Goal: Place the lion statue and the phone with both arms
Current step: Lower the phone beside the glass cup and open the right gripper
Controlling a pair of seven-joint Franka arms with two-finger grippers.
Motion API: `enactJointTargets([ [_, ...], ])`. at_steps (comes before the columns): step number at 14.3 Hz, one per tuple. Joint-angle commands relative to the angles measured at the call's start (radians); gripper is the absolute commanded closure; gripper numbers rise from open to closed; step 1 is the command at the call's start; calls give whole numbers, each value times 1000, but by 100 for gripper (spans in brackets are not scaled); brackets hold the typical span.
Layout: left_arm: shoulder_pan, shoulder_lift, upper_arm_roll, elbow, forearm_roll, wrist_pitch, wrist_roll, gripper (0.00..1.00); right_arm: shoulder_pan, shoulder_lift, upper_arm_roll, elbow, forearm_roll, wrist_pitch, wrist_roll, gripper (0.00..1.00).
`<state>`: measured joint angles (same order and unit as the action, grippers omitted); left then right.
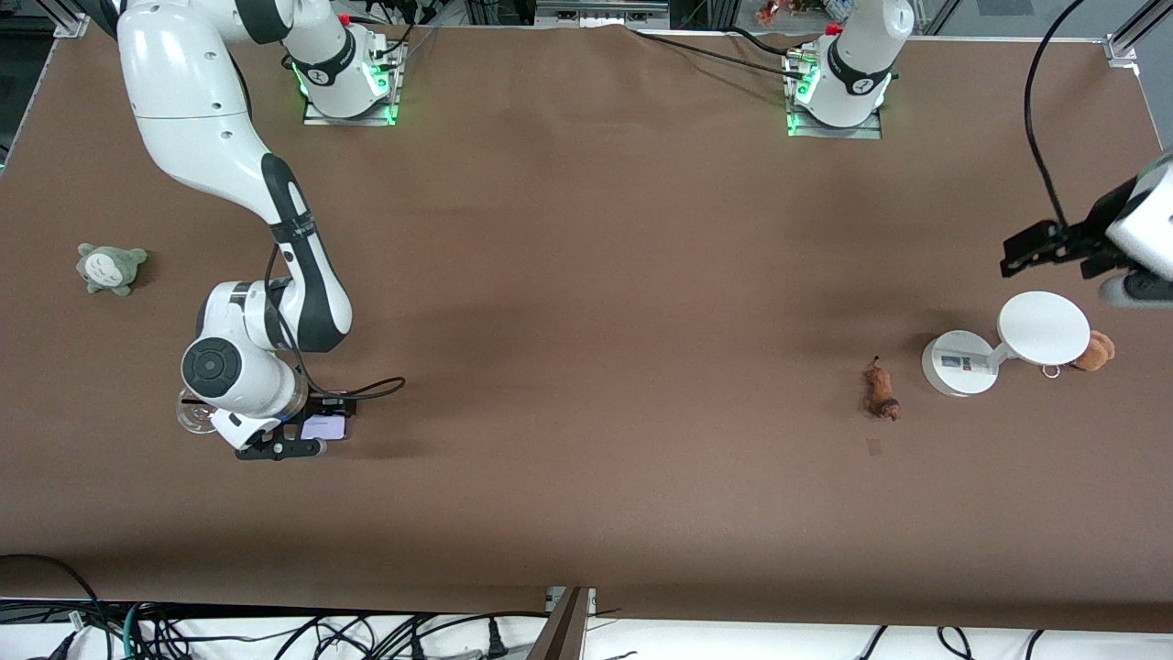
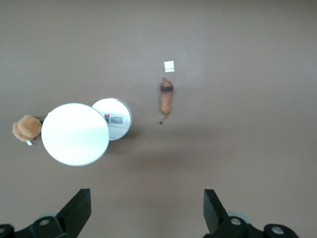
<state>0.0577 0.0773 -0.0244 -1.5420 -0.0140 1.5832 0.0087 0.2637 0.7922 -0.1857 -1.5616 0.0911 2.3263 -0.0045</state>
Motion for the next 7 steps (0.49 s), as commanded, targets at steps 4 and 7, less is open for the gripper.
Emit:
enactJointTargets([
  [4, 25, -36, -2, -9, -52, -17, -47, 0, -4, -62, 2, -8, -2, -35, -23, 0],
  [7, 24, -34, -6, -9, -18, -40, -45, 0, 0, -180, 3, 5, -14, -77, -23, 0],
])
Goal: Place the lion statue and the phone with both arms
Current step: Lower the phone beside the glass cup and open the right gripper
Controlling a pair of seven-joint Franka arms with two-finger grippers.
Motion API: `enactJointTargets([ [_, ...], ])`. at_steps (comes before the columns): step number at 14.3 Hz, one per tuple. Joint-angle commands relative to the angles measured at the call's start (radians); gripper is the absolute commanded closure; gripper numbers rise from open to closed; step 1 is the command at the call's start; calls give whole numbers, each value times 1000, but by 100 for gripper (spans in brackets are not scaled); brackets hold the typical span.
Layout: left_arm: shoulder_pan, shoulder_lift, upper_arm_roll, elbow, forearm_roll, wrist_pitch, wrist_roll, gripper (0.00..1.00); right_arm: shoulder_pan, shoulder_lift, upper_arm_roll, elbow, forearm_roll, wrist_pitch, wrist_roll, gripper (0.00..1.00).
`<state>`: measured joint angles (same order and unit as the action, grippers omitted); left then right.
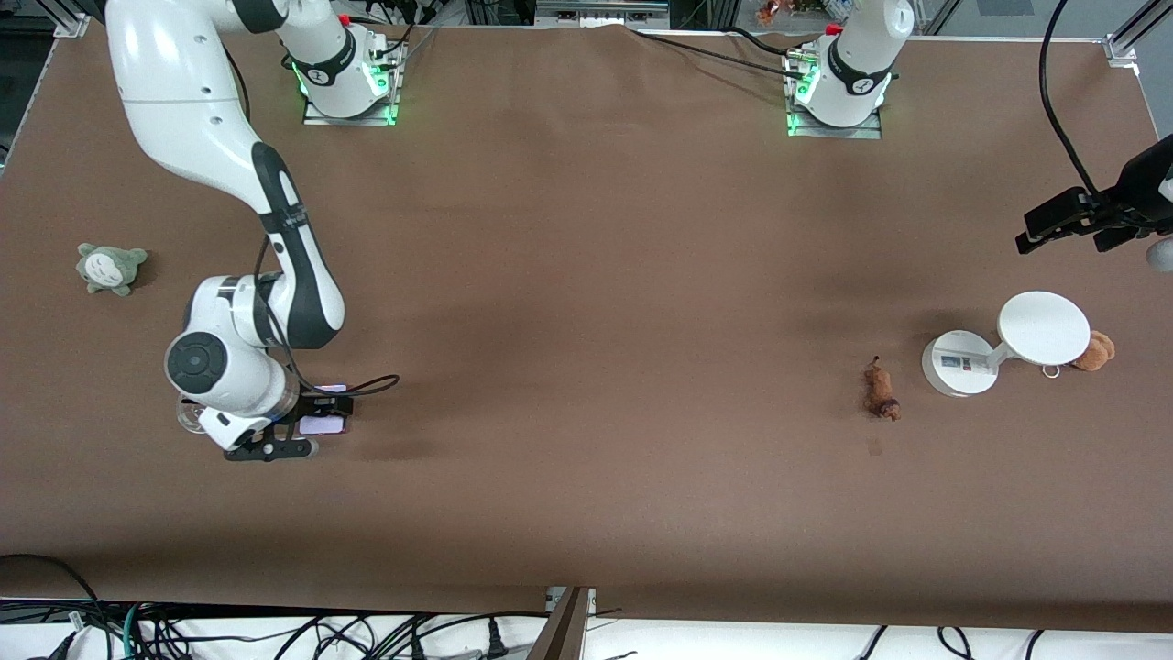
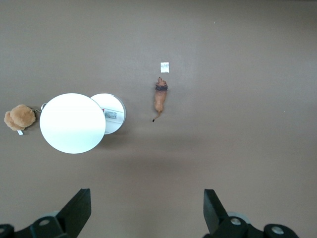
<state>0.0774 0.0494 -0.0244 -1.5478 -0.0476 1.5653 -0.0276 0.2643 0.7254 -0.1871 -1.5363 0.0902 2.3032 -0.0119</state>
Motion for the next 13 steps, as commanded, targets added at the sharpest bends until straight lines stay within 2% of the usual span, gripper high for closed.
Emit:
enactJointTargets([
  [1, 4, -5, -9, -5, 20, -33, -12, 0, 0, -145, 5, -1, -14, -107, -16, 0],
  [7, 4, 4, -5, 21, 22, -36, -14, 0, -4, -348, -6, 123, -10, -558, 3, 0],
  [10, 4, 4, -3, 21, 23, -83, -12, 0, -4, -391, -29, 198, -10, -765, 6, 0],
  [13, 2, 13, -5, 35, 23, -80, -15, 0, -2, -431, -15, 216, -15, -831, 6, 0],
])
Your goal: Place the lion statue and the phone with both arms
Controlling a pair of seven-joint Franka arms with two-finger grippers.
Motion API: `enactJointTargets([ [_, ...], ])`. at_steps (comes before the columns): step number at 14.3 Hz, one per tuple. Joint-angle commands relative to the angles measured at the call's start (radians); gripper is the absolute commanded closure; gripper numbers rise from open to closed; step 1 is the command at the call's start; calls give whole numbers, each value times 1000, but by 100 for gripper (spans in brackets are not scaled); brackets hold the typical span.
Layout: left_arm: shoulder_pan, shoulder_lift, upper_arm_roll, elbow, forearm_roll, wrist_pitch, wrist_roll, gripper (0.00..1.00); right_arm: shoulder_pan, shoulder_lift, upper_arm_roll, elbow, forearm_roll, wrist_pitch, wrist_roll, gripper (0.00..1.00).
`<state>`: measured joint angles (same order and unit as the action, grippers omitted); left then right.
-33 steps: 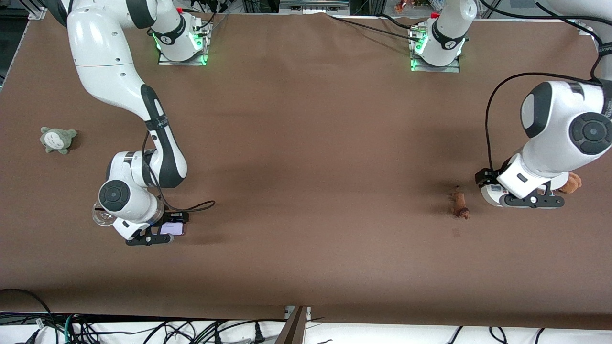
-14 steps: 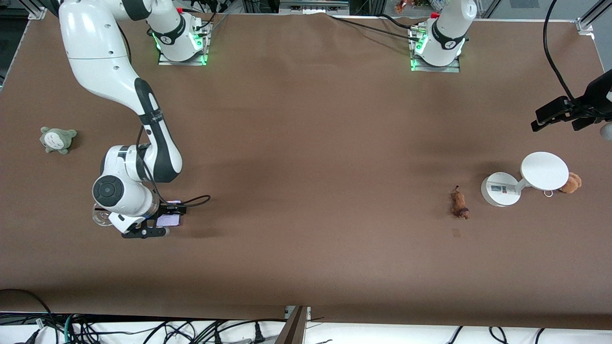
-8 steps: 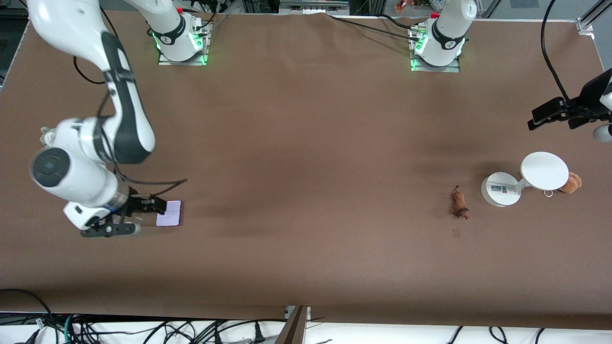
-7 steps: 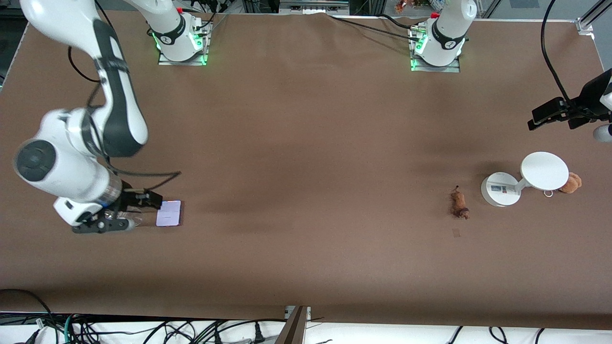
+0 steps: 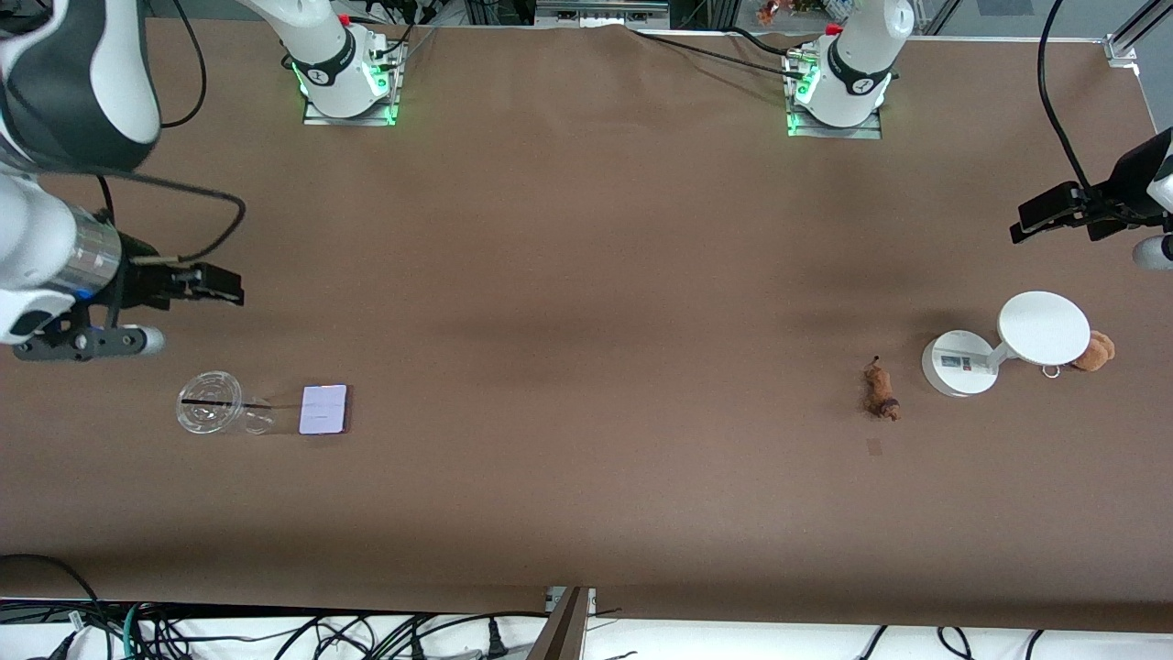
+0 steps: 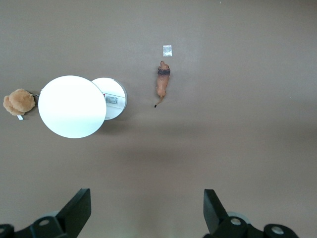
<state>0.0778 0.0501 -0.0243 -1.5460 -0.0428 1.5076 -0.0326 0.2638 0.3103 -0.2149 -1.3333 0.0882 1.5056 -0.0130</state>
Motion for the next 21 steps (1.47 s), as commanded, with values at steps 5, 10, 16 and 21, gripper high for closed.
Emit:
enactJointTargets([
  [5, 0, 37, -9, 43, 60, -21, -13, 0, -37, -115, 15, -16, -13, -41, -2, 0],
  [10, -10, 39, -14, 41, 63, -20, -36, 0, -69, -188, 87, -102, -111, -31, 1, 0],
  [16, -10, 50, -14, 43, 61, -15, -36, 0, -80, -198, 101, -133, -136, -27, -4, 0],
  [21, -10, 53, -14, 43, 61, -15, -50, 0, -83, -241, 101, -196, -136, -1, -2, 0],
])
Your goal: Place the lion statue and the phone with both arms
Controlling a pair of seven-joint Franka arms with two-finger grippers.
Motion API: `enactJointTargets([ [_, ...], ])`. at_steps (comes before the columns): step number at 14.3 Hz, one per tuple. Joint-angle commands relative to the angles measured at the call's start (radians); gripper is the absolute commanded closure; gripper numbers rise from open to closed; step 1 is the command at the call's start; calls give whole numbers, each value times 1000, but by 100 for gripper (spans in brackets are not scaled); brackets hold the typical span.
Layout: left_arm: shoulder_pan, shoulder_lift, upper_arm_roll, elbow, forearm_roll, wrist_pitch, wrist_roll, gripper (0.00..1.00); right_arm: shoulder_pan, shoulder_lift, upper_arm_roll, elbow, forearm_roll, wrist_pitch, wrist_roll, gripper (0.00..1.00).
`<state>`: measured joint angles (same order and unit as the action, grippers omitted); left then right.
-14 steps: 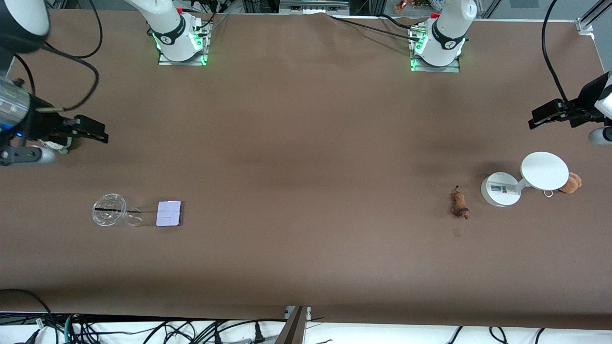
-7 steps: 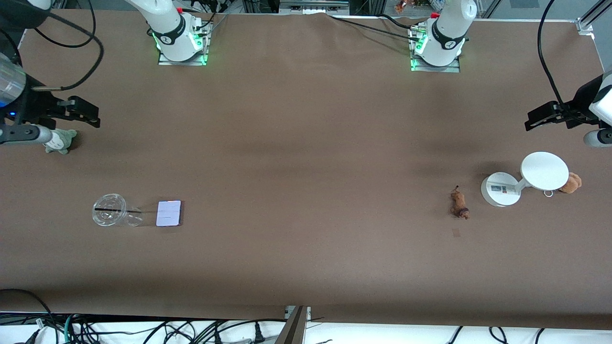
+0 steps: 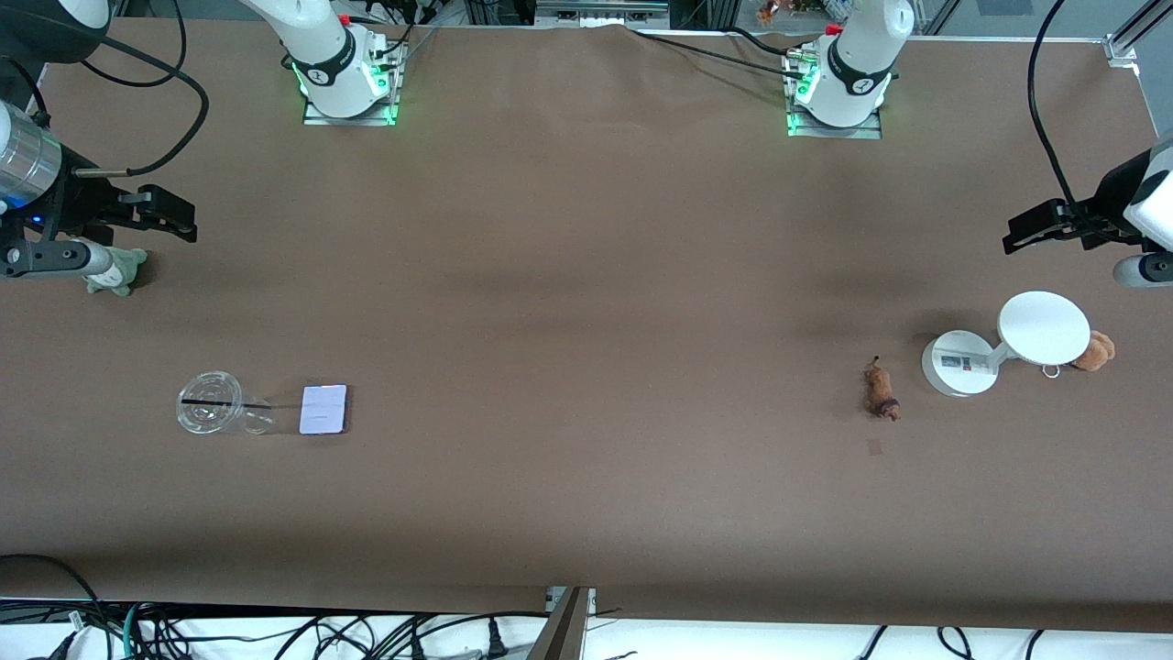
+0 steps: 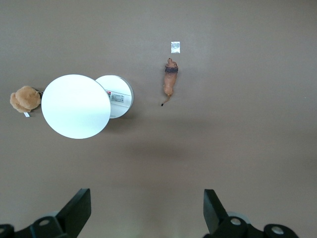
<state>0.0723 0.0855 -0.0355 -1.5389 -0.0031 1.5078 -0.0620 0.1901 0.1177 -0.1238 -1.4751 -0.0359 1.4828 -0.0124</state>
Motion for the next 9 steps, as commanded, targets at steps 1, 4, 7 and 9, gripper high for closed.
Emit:
enactJointTargets([
  [1, -5, 17, -3, 36, 23, -14, -21, 0, -9, -55, 12, -57, -13, 22, 0, 0],
  [4, -5, 17, -3, 36, 21, -8, -21, 0, -12, -61, 30, -67, -13, 16, 5, 0],
  [7, -5, 17, -4, 36, 18, -8, -28, 0, -6, -40, 30, -56, -13, 13, -1, 0],
  [9, -5, 17, -4, 36, 18, -8, -30, 0, -3, -27, 30, -36, -15, 10, -6, 0],
])
